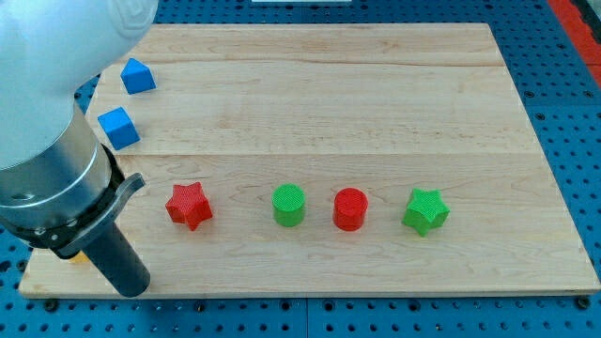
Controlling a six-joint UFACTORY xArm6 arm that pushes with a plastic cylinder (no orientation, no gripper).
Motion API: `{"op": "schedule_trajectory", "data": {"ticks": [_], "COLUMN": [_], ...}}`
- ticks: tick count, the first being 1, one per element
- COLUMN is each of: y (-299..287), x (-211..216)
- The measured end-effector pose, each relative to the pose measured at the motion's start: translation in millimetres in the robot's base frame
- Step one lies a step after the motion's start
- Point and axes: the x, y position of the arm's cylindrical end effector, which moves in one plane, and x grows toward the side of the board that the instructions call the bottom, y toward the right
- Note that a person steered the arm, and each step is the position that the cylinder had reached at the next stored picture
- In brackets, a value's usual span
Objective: Place your arm to the bottom left corner
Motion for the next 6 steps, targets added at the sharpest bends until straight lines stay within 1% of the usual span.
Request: {"op": "schedule_trajectory", "data": {"ticks": [4, 5, 6], "y": [1.6, -49.1, -133.6], "x": [5.3, 2.9, -7.1]}}
